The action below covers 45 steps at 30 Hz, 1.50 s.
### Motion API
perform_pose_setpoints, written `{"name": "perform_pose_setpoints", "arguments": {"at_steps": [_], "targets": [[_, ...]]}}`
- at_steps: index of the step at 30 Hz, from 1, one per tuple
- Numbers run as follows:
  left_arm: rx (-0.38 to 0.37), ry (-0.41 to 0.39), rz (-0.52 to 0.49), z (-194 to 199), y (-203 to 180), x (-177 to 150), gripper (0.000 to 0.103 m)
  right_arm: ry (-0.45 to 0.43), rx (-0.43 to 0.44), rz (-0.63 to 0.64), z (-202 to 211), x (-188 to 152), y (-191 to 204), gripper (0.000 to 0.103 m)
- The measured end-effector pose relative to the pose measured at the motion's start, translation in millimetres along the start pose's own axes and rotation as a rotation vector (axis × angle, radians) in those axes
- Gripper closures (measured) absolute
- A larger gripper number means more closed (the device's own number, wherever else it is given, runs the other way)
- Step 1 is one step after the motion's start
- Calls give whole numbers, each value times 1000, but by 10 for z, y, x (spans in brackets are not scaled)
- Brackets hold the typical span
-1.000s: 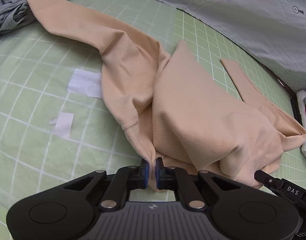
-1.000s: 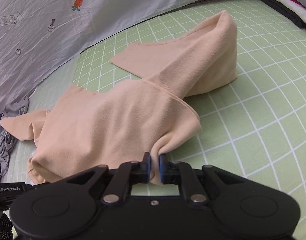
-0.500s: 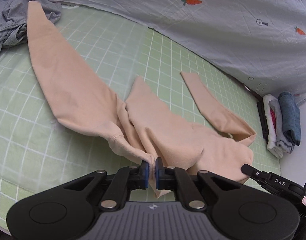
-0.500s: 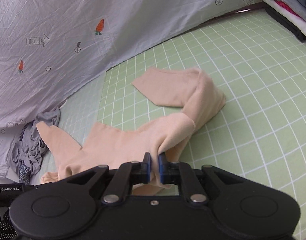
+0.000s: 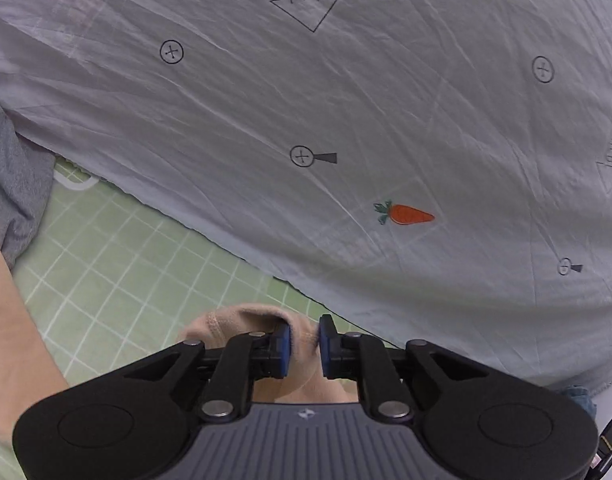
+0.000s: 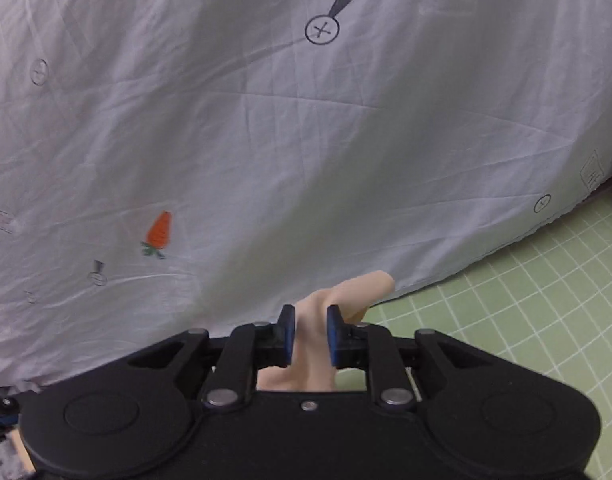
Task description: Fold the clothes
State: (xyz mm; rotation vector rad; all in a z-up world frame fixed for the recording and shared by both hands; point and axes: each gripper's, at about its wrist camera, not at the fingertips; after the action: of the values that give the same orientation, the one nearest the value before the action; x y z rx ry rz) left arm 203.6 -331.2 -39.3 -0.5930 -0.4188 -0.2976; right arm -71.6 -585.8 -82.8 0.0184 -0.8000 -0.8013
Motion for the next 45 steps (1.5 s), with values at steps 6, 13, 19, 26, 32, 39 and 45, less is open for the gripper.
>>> {"name": "perform_pose_setpoints", "arguments": {"at_steps": [6,13,19,26,32,39,45], "targets": [[74,75,19,-448,242,-109,70,-9,-162,71,-638,303,42,54],[22,257,22,-731,169,-915,57,32,-266,67,-406,-194,-166,50],[13,301,5,-951,-98,-1135,51,57,-315,-2,-243,-392,-425,44],[64,299,-18,-1004,-326,-1244,100,35,-333,-68,-84,-351,-670,44],[45,156,-62,-670,-671,-971,101,22,-343,-94,-5,-278,-950,44],[-109,58,-232,-1114,-1846,-707,101,-1,-357,-118,57,-185,-1297,45],[-149,149,-298,-1658,-2298,-819,91,0,-393,-159,24,-145,-1554,45]]}}
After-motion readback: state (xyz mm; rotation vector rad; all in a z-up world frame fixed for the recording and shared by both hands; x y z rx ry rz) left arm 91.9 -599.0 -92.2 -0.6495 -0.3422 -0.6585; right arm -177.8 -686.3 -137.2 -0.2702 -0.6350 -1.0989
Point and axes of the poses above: each gripper's, at about its wrist camera, not at the fingertips, and z roughly against the way its jaws point, y to its left, x to its top, and after that the axes turned 5 degrees about y, right-handed
